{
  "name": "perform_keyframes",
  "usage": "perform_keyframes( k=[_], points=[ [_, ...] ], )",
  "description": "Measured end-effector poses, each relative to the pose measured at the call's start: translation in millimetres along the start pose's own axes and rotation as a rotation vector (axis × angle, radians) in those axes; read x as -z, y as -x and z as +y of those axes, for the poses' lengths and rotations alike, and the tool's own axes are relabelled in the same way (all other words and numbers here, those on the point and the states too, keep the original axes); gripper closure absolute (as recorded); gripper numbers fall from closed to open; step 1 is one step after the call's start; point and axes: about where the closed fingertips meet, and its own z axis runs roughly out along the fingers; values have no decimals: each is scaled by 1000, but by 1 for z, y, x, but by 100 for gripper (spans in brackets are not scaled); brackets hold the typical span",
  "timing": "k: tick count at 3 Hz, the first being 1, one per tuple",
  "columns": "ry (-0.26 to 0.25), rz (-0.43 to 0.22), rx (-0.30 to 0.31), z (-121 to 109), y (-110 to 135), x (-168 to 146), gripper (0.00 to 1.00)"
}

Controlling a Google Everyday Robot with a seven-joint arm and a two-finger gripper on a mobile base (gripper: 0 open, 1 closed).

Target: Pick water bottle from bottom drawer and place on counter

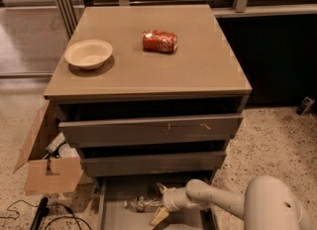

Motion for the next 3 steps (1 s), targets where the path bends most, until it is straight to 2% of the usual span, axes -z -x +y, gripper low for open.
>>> perform_keyframes(
  k=[1, 3],
  points=[
    [0, 21, 9, -1, -9, -5, 0],
    [42, 69, -9, -3, -32, -28, 0]
  ],
)
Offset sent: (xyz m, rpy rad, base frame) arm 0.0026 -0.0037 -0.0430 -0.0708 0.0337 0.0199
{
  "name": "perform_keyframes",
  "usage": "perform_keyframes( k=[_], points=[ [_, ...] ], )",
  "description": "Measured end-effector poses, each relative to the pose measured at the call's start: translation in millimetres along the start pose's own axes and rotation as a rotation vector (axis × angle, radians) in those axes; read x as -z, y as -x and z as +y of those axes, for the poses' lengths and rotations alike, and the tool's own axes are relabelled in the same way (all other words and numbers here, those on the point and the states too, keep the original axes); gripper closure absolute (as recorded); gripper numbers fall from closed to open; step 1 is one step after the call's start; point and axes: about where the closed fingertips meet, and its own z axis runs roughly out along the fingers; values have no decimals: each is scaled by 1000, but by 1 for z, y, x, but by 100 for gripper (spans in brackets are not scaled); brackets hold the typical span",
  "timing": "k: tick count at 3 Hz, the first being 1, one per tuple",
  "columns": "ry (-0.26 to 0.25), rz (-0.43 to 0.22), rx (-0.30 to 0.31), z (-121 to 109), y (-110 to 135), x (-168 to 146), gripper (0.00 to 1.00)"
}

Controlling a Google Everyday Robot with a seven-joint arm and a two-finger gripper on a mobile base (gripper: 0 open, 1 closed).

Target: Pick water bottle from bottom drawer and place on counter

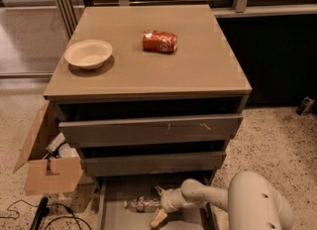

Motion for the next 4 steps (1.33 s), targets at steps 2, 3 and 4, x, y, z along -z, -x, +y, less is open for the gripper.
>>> perform_keyframes(
  k=[2, 3, 4],
  points=[
    [1, 1, 1, 0, 0, -1, 49],
    [1, 1, 1, 0, 0, -1, 72],
    [1, 1, 1, 0, 0, -1, 97]
  ],
)
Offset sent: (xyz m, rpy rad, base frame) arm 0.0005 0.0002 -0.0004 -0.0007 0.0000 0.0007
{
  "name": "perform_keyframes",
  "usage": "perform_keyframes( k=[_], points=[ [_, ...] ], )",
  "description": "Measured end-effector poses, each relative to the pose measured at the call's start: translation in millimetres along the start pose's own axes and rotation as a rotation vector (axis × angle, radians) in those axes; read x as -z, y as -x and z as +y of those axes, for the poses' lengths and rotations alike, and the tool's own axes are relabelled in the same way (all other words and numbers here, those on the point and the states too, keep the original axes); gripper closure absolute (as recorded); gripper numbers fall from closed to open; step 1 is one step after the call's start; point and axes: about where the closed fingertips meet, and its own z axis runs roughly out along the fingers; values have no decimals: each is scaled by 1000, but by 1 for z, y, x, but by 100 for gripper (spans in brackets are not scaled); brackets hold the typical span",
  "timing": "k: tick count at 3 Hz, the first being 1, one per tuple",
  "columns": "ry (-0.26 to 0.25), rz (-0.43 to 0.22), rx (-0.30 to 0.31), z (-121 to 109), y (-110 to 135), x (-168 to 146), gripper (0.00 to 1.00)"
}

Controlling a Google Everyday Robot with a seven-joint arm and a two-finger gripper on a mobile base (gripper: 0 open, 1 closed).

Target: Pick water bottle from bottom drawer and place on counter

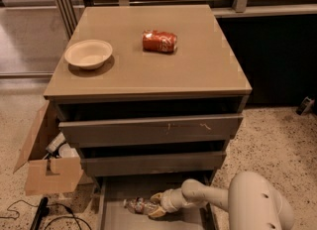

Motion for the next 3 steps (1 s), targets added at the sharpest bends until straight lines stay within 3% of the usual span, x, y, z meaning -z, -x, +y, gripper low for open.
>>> perform_keyframes(
  k=[3],
  points=[
    [14, -12, -22, -3, 8, 10, 100]
  ],
)
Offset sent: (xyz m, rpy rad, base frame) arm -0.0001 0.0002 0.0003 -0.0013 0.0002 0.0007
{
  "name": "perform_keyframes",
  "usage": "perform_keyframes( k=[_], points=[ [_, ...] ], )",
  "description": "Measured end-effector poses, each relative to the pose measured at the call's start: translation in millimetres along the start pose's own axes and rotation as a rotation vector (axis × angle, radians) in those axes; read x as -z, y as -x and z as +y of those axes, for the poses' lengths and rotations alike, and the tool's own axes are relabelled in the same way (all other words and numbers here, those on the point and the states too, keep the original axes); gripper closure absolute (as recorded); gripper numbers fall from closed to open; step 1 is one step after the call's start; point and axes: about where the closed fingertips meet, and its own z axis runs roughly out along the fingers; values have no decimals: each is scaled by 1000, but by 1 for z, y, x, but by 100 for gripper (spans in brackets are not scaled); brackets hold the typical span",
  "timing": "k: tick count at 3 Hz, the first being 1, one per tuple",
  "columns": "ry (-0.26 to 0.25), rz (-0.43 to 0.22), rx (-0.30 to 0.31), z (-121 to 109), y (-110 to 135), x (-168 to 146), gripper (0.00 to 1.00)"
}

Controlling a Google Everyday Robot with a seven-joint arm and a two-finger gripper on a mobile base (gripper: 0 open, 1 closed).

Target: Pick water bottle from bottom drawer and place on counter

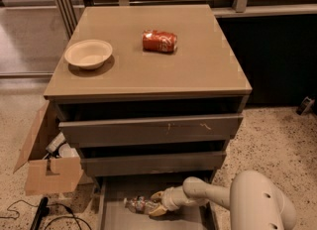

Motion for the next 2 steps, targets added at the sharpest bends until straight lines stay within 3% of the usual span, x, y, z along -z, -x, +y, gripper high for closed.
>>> perform_keyframes(
  k=[2],
  points=[
    [-4, -18, -25, 1, 28, 70, 100]
  ],
)
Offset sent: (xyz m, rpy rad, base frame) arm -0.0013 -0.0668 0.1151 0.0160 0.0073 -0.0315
